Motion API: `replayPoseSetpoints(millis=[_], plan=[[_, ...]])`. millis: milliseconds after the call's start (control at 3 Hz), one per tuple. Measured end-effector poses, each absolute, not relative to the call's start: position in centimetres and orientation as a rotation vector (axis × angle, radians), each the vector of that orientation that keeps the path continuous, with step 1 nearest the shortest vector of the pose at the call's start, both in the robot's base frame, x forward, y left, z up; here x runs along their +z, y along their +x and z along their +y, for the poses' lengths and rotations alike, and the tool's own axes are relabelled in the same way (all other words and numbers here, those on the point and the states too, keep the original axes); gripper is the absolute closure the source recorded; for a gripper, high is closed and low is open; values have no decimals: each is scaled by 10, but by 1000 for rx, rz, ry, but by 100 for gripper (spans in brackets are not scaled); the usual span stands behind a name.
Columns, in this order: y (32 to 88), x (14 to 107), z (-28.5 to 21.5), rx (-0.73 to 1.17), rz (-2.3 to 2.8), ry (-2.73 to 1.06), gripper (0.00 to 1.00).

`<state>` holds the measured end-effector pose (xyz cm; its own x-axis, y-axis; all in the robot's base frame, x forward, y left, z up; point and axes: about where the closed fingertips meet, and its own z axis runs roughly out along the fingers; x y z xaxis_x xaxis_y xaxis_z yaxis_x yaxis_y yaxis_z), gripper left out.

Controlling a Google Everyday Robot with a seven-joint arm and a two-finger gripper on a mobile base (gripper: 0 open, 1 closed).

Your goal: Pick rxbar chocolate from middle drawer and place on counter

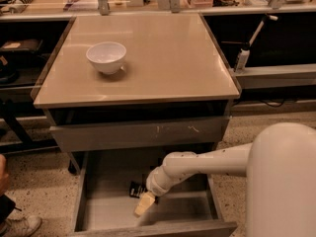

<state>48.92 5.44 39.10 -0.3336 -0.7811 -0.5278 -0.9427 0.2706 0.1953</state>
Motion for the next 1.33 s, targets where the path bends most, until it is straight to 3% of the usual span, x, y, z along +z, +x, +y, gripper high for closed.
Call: replayPoseSetpoints(millis=[1333], plan=[[497, 340, 58, 632, 2259, -1528, 0]])
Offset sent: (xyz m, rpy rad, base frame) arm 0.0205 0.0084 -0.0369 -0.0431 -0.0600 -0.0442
